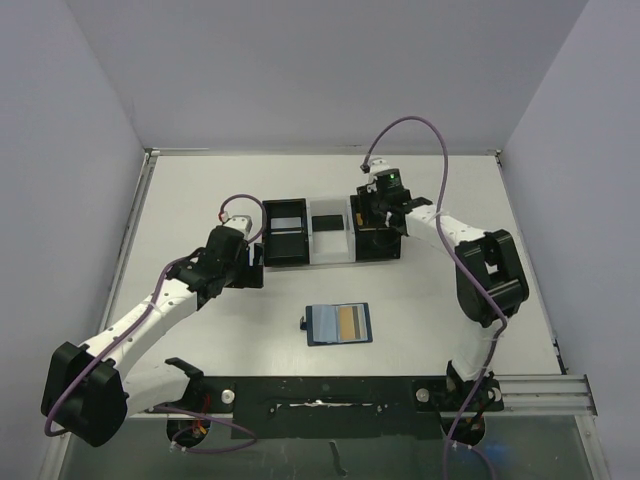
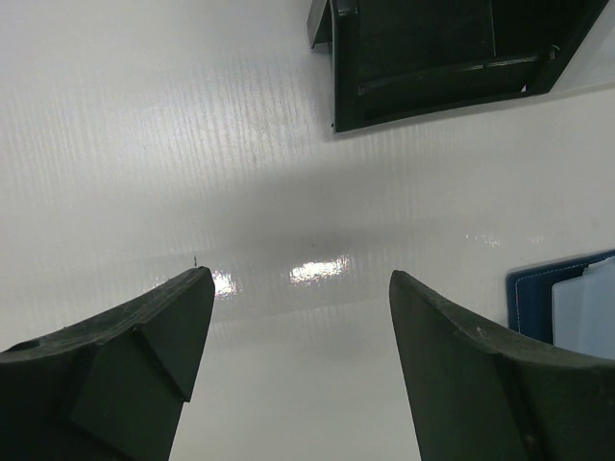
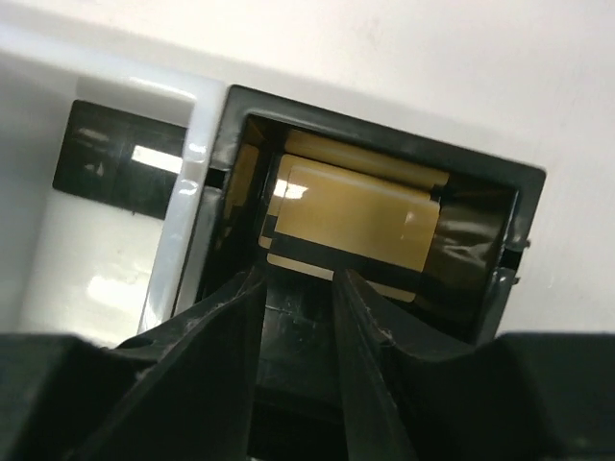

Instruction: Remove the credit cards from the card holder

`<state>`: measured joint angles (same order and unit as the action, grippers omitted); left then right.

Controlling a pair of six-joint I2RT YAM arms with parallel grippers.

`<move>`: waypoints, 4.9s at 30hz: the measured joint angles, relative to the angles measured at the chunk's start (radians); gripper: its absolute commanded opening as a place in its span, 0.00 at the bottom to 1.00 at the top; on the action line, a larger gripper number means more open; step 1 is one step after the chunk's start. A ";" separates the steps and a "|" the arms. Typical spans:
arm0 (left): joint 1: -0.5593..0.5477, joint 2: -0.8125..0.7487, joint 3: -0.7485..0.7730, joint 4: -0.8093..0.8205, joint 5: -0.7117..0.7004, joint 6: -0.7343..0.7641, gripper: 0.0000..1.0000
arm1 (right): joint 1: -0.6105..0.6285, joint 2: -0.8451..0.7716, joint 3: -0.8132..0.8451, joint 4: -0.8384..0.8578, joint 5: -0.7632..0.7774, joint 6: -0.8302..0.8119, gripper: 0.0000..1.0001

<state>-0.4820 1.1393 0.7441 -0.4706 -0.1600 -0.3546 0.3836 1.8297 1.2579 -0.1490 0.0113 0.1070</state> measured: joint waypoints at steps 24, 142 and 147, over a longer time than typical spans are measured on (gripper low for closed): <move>0.013 0.000 0.000 0.001 0.007 0.000 0.74 | 0.018 0.186 0.100 -0.151 0.190 0.269 0.32; -0.415 0.446 -0.003 0.566 0.328 -0.675 0.27 | 0.187 -0.707 -0.978 0.229 -0.293 0.922 0.30; -0.416 0.482 -0.012 0.593 0.341 -0.682 0.26 | 0.194 -0.679 -0.975 0.251 -0.291 0.922 0.30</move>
<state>-0.8982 1.6211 0.7322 0.1226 0.1810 -1.0370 0.5774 1.1507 0.2825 0.1020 -0.2794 1.0286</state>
